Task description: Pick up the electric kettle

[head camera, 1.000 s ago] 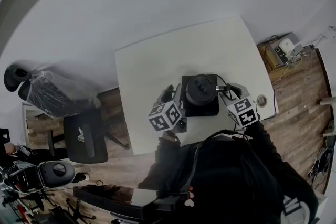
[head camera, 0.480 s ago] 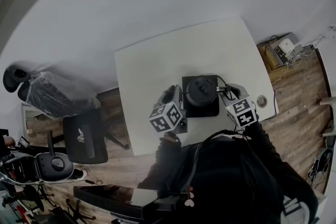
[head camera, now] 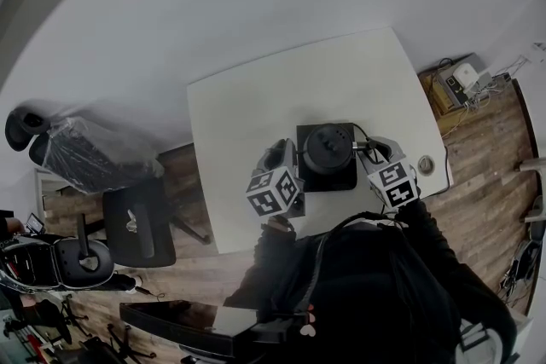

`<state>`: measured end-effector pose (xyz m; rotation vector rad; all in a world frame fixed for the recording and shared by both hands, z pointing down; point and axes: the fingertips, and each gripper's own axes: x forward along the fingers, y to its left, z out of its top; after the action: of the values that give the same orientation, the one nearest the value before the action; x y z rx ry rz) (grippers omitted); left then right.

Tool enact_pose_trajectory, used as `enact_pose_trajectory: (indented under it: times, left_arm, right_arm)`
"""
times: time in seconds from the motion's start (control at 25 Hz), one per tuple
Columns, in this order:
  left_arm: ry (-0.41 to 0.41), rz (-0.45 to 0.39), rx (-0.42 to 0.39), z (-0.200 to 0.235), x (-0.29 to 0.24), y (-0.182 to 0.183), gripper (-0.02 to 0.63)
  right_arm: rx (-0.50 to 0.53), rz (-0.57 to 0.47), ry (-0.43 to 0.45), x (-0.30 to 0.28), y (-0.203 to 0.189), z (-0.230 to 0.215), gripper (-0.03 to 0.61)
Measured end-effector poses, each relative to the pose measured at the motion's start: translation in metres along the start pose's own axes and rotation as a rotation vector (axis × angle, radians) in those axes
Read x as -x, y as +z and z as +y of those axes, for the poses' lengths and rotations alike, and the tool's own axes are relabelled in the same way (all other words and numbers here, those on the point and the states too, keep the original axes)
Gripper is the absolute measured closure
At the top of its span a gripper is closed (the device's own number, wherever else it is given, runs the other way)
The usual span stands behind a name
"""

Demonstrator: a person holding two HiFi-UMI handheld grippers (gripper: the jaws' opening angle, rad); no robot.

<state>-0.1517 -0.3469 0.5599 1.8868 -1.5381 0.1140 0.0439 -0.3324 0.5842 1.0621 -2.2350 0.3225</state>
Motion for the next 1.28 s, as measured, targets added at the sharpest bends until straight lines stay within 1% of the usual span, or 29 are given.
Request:
enact_pose_trajectory:
  times: [0.08,0.16,0.4,0.52,0.76,1.16,1.28]
  left_arm:
    - [0.021,0.000,-0.040,0.000,0.000,0.000,0.572]
    - [0.031,0.000,-0.056,0.000,0.001,0.000,0.578]
    - [0.040,-0.016,-0.051,0.000,0.001,-0.001,0.581]
    - [0.042,-0.010,-0.064,-0.001,0.001,-0.001,0.584]
    - [0.045,-0.013,-0.063,-0.002,0.003,0.000,0.588]
    - [0.043,-0.034,-0.078,-0.010,0.009,0.016,0.588]
    - [0.035,-0.042,-0.093,-0.016,0.013,0.023,0.589]
  right_arm:
    - [0.004,-0.003,0.000,0.000,0.000,0.001,0.468]
    - [0.014,-0.002,-0.002,0.000,-0.001,0.001,0.469]
    - [0.028,-0.014,-0.015,0.001,-0.001,0.001,0.471]
    - [0.034,-0.013,-0.015,0.001,0.000,0.000,0.472]
    - [0.043,-0.012,-0.020,0.003,0.003,-0.001,0.472]
    - [0.046,-0.043,-0.024,0.010,0.017,-0.004,0.474]
    - [0.045,-0.055,-0.026,0.015,0.023,-0.006,0.474]
